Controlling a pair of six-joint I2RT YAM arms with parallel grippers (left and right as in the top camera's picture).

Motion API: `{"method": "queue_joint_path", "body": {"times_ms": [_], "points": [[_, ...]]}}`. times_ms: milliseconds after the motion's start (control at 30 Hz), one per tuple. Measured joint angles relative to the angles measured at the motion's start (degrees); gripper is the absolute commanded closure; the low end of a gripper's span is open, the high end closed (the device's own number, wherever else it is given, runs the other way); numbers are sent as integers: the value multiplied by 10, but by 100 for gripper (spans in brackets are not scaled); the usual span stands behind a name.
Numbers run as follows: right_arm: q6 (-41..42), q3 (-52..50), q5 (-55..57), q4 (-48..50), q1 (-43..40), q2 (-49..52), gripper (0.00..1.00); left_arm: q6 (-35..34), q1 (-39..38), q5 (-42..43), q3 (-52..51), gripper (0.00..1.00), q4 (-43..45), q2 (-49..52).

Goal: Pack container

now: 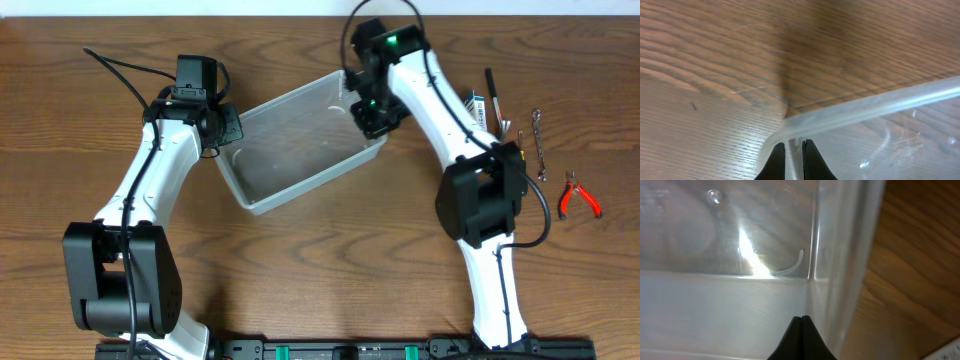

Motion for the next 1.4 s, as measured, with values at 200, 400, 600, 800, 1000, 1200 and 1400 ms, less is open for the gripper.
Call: {"method": "queue_joint_path", "body": {"times_ms": [200,400,600,800,1000,1200,1400], "points": [[13,0,-10,-6,-39,0,99,0,-8,44,0,94,12,0],[15,0,-17,-9,-57,0,99,0,-9,75,0,94,18,0],[12,0,-18,-1,-56,0,83,2,-10,82,7,83,23,0],[11,0,-3,5,-51,0,69,-1,-5,89,42,71,45,0],[8,0,2,25,-36,0,70,-29,-3,112,73,87,11,0],[7,0,-4,40,-25,0,75,-72,-3,119,76,94,-109,-1],[6,0,-10,63,-25,0,76,-85,-3,111,76,94,-166,-15]]}}
